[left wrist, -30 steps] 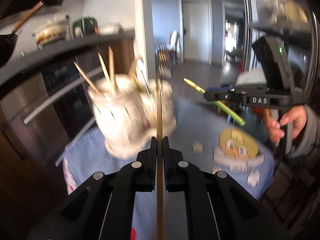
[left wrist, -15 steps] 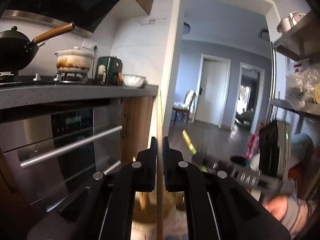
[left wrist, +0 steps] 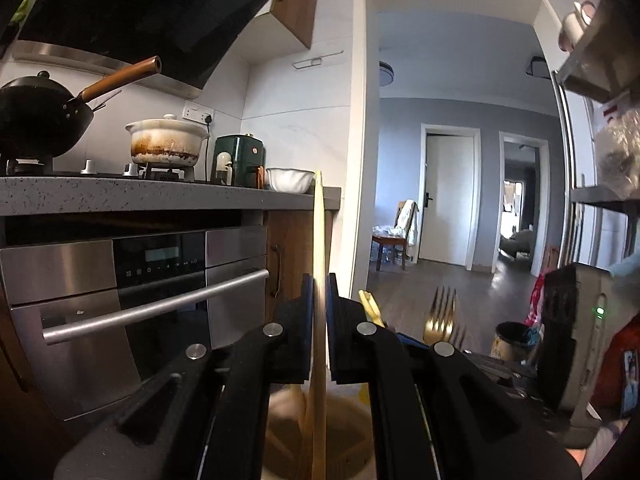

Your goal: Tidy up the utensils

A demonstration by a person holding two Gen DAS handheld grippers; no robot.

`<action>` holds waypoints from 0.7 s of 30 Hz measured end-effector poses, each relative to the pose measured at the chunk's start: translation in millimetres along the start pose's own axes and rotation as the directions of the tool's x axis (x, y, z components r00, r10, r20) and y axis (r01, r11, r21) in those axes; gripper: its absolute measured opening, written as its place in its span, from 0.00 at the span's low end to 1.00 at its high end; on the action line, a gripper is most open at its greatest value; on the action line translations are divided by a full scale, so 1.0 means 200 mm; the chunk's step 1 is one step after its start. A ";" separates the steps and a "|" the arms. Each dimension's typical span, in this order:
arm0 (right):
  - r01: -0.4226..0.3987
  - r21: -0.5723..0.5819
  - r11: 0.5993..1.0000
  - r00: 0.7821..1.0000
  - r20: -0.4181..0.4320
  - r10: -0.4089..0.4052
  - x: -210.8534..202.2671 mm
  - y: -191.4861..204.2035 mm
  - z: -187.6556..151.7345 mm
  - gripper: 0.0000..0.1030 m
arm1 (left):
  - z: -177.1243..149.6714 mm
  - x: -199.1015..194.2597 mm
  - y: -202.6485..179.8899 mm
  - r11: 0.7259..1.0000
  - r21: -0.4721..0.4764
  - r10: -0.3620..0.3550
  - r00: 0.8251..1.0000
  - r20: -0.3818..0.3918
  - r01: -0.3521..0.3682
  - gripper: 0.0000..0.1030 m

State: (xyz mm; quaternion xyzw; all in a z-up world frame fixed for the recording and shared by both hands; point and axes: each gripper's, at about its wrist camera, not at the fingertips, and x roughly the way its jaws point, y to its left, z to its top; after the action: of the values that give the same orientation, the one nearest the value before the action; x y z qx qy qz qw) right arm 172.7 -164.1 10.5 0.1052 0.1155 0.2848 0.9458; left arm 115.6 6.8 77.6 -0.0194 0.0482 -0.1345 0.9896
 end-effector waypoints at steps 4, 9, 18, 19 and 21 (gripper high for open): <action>-0.004 -0.019 1.000 1.000 -0.029 0.004 -0.03 0.01 -0.06 0.10 | -0.06 -0.10 -0.02 0.999 0.043 -0.008 1.000 -0.029 0.009 0.06; -0.019 -0.034 0.999 0.998 -0.065 0.017 -0.08 0.02 -0.13 0.10 | -0.15 -0.19 -0.03 0.998 0.070 0.001 0.996 -0.092 0.005 0.06; -0.008 -0.052 0.999 0.994 -0.112 0.002 -0.15 0.05 -0.17 0.19 | -0.23 -0.25 -0.02 0.996 0.085 0.032 0.984 -0.174 -0.017 0.07; -0.007 -0.049 0.999 0.994 -0.112 0.002 -0.16 0.04 -0.17 0.23 | -0.23 -0.25 -0.02 0.996 0.091 0.035 0.984 -0.172 -0.020 0.07; 0.001 -0.044 0.999 0.995 -0.103 -0.005 -0.20 0.04 -0.17 0.38 | -0.22 -0.27 -0.04 0.995 0.102 0.038 0.985 -0.167 -0.021 0.17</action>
State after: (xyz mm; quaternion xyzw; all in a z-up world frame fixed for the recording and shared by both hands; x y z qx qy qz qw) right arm 127.2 -174.7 -13.4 0.0692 0.1582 0.2909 0.9410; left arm 57.3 13.4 39.7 0.0423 0.1254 -0.1232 0.9835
